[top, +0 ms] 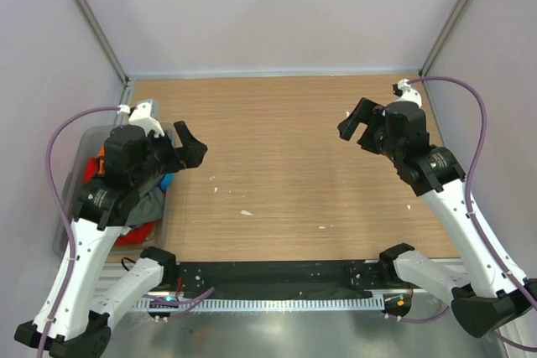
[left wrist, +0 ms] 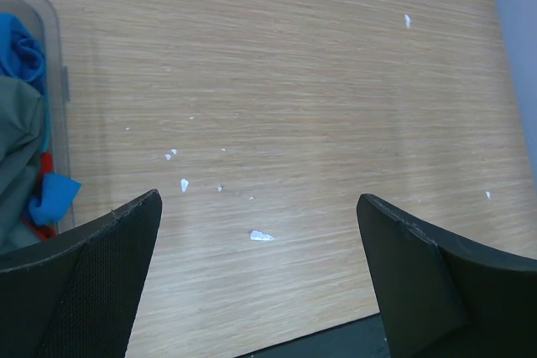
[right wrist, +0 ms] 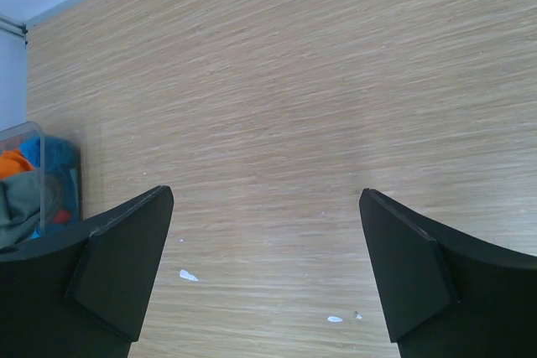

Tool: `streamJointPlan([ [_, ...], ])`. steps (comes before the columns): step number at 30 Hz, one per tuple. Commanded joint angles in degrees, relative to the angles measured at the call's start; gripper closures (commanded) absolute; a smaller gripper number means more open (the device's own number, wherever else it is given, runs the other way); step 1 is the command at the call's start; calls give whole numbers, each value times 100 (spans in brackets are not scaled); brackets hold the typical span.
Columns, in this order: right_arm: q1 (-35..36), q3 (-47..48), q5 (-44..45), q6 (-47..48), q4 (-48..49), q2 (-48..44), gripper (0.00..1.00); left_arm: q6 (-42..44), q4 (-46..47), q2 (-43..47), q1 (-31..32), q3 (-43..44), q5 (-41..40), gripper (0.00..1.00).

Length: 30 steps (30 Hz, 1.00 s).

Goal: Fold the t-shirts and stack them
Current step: Grab the tshirt from the pile

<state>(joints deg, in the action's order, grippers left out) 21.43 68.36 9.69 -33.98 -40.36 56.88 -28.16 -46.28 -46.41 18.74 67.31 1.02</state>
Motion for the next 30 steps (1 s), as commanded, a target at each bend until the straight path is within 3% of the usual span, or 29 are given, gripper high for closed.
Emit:
streamJointPlan([
  [1,28,73,-20,5,230,-160,0,-162,-135,-113,-2,177,-792,0],
  [4,19,-94,-151,-82,362,-186,0,-435,-441,-403,-2,256,-1462,3],
  [8,28,-454,-467,-232,669,-344,0,-541,-1040,-1079,-133,817,-3040,4],
  [12,19,-841,-899,-267,1082,-459,0,-821,-1453,-1598,-985,1196,-3248,4],
  [15,28,-999,-1232,-311,1205,-476,0,-1550,-1559,-1731,-1495,1022,-3747,5],
  [18,28,-1087,-1426,-390,1267,-459,0,-2148,-1542,-1792,-2188,723,-3601,10],
  [21,28,-1140,-1698,-504,1346,-424,0,-2667,-1524,-1959,-2805,336,-2837,14],
  [25,28,-1193,-1980,-557,1443,-424,0,-2818,-1112,-2179,-2823,-243,-2712,19],
  [30,28,-1193,-1971,-514,1408,-520,0,-2844,-566,-2407,-2815,-763,-2580,42],
])
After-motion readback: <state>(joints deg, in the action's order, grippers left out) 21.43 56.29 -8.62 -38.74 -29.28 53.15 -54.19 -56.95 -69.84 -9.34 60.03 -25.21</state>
